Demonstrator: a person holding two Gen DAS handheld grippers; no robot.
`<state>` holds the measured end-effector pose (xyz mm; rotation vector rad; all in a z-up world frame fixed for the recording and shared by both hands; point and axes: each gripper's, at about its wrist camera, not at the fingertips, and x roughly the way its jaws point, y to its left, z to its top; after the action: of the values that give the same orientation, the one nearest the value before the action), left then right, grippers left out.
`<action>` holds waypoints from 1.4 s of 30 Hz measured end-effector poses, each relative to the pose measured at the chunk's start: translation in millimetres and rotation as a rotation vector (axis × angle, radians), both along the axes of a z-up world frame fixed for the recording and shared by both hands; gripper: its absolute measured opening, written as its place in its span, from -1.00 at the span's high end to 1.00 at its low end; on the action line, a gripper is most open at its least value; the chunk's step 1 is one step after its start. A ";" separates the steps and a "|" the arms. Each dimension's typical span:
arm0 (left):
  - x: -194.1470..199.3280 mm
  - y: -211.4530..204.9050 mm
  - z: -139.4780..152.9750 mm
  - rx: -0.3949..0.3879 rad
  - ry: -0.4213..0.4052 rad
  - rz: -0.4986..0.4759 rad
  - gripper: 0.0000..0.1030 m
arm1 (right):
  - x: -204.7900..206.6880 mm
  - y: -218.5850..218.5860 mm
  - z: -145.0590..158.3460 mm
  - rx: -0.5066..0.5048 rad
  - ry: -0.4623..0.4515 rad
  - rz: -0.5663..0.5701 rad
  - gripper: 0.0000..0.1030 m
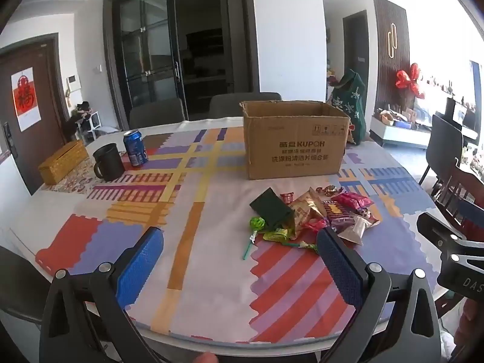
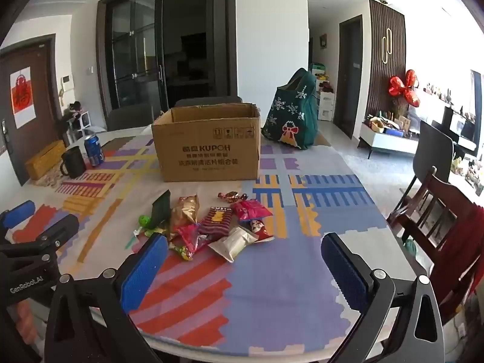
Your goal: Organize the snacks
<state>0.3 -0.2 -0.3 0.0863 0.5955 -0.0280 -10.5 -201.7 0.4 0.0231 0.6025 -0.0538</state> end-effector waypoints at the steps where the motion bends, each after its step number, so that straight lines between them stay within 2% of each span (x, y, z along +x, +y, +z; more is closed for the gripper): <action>1: 0.5 -0.5 -0.3 -0.001 0.002 0.000 -1.00 | 0.0 0.1 -0.1 -0.001 0.008 0.000 -0.99; 6: -2.5 9.9 -3.0 -0.029 -0.009 -0.002 -1.00 | 0.5 0.2 -0.6 0.003 0.020 -0.001 -0.99; 42: -1.5 9.8 -1.4 -0.025 -0.007 0.008 -1.00 | -2.9 2.2 4.0 -0.005 0.012 -0.001 -0.99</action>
<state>-1.2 9.6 -1.7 0.0595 0.5881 -0.0274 -13.4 -199.6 4.4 0.0186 0.6142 -0.0560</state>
